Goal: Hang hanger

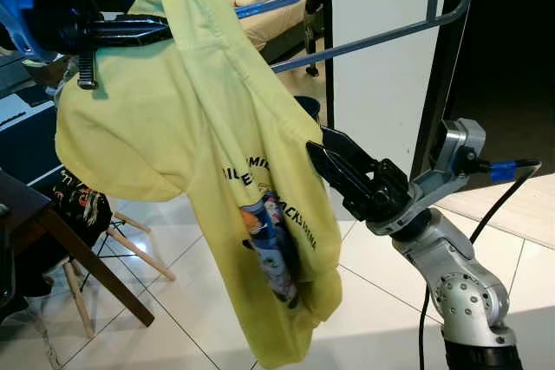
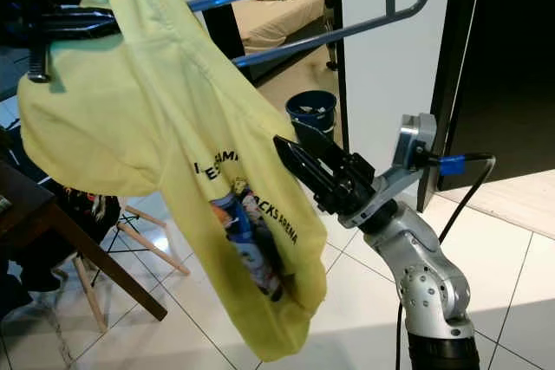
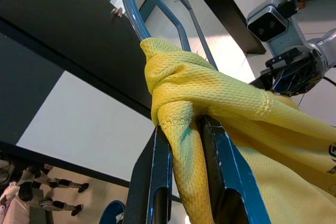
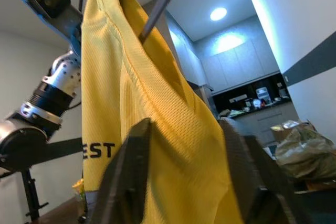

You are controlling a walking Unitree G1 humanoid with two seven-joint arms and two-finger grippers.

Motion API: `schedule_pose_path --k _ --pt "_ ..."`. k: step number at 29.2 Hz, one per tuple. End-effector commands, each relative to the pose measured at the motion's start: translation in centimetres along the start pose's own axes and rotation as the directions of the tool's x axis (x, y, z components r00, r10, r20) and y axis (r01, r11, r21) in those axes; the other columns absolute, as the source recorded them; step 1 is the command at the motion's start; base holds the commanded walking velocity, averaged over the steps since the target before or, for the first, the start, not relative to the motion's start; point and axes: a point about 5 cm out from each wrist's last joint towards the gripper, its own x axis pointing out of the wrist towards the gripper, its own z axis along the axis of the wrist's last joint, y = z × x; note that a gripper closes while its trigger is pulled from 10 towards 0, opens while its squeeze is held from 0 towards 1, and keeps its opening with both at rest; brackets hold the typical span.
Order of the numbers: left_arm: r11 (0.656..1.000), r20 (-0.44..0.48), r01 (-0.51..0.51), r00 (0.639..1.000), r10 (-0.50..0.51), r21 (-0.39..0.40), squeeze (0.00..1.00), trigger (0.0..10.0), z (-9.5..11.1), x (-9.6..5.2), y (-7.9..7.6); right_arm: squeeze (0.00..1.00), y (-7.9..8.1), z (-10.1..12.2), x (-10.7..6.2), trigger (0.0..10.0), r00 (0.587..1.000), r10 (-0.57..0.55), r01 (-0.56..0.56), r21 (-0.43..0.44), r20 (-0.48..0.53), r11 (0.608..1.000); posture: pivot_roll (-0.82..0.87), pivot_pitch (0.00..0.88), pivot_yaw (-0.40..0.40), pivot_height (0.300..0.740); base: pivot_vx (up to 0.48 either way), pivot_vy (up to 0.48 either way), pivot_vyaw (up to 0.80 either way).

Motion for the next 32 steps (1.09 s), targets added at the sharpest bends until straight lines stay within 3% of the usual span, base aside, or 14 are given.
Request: schedule_pose_path --k 1,14,23,24,26,27,32 --pt "1.000 0.016 -0.007 1.000 0.007 0.010 0.00 10.0 0.4 -0.2 0.3 0.00 0.0 -0.4 0.1 0.0 1.000 -0.003 0.003 -0.003 -0.010 1.000 -0.07 0.000 0.178 0.740 0.000 0.000 0.00" --pt "1.000 0.012 -0.004 1.000 0.004 0.009 0.00 10.0 0.4 -0.2 0.4 0.00 -0.2 -1.2 -0.1 0.0 0.997 -0.030 0.028 -0.036 -0.065 0.999 -0.07 0.000 0.179 0.740 0.000 0.000 0.00" --pt "1.000 0.005 -0.001 1.000 0.001 0.002 0.00 10.0 0.2 -0.2 0.3 0.00 -1.5 0.1 -0.4 0.0 0.994 -0.106 0.107 -0.007 0.033 0.994 -0.07 0.000 0.176 0.740 0.000 0.000 0.00" --pt "1.000 0.004 -0.001 1.000 0.001 0.001 0.00 10.0 0.2 -0.2 0.3 1.00 -1.3 0.5 -0.7 10.0 0.995 -0.084 0.083 0.023 0.049 0.996 -0.07 0.000 0.176 0.740 0.000 0.000 0.00" --pt "1.000 0.004 -0.001 1.000 0.001 0.001 0.00 10.0 0.2 -0.2 0.3 1.00 -1.3 0.5 -0.7 10.0 0.995 -0.084 0.083 0.023 0.049 0.996 -0.07 0.000 0.176 0.740 0.000 0.000 0.00" --pt "1.000 0.002 0.000 1.000 0.000 0.001 0.00 10.0 0.1 -0.2 0.3 1.00 -0.8 0.8 -1.1 10.0 0.997 -0.039 0.036 0.056 0.063 0.998 -0.07 0.000 0.176 0.740 0.000 0.000 0.00" --pt "1.000 0.002 0.004 1.000 -0.004 0.000 0.00 10.0 0.1 -0.2 0.2 1.00 0.6 1.3 -2.6 10.0 0.996 0.080 -0.082 0.063 0.027 0.995 -0.07 0.000 0.177 0.740 0.000 0.000 0.00"
